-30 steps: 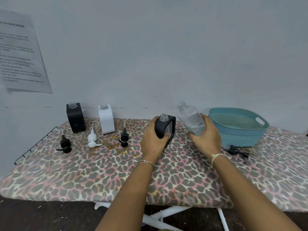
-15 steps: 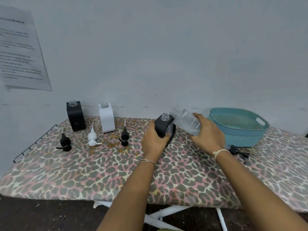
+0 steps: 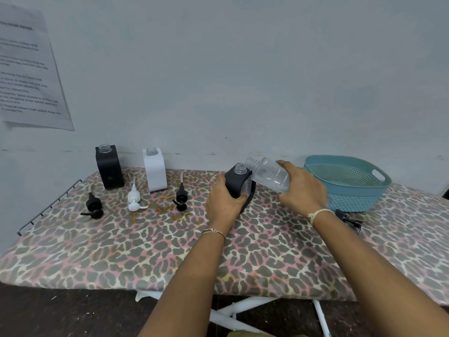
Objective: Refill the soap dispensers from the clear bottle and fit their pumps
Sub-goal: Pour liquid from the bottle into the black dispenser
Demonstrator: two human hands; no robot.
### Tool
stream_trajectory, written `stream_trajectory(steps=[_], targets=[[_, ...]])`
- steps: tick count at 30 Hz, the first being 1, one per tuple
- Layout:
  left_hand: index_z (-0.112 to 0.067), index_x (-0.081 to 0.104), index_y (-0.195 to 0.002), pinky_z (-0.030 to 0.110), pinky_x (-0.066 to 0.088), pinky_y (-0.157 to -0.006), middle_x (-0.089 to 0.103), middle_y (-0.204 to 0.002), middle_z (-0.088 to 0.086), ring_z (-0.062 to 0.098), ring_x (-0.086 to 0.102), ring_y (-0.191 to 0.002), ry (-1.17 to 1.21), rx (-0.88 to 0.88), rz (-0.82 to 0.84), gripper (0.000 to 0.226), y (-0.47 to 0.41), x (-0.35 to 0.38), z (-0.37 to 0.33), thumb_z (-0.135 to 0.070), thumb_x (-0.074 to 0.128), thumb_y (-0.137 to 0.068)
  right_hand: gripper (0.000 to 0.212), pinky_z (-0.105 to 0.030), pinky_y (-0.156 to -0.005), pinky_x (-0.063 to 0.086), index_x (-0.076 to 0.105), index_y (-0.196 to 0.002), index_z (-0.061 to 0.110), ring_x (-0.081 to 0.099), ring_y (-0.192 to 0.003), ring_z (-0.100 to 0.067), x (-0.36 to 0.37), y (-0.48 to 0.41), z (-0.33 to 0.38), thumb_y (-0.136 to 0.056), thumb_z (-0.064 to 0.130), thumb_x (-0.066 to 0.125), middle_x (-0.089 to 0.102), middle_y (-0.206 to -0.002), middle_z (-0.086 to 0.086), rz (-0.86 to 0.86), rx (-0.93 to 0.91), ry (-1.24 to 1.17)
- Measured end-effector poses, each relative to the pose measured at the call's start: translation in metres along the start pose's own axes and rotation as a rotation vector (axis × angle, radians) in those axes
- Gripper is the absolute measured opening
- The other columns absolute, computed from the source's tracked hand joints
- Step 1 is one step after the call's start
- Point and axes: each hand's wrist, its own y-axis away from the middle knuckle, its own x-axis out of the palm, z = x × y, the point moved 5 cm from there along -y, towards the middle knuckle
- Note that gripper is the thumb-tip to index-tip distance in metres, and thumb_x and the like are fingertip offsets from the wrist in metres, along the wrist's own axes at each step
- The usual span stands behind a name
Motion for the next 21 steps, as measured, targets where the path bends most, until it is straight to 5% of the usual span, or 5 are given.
stream_trajectory(steps=[21], targets=[[-0.019,0.049,-0.118,0.029,0.050,-0.077,0.064,-0.114,0.000,0.021,0.062,-0.101,-0.017,0.011,0.022,0.053,0.000,0.000,-0.002,-0.028,0.080,-0.076,0.080,-0.027,-0.062,0.039,0.039,-0.140,0.036,0.061,-0.091,-0.024,-0.015,-0.009,0.007,-0.068,0.012,0.064,0.063,-0.105,-0.001,0.011,-0.067,0.083]])
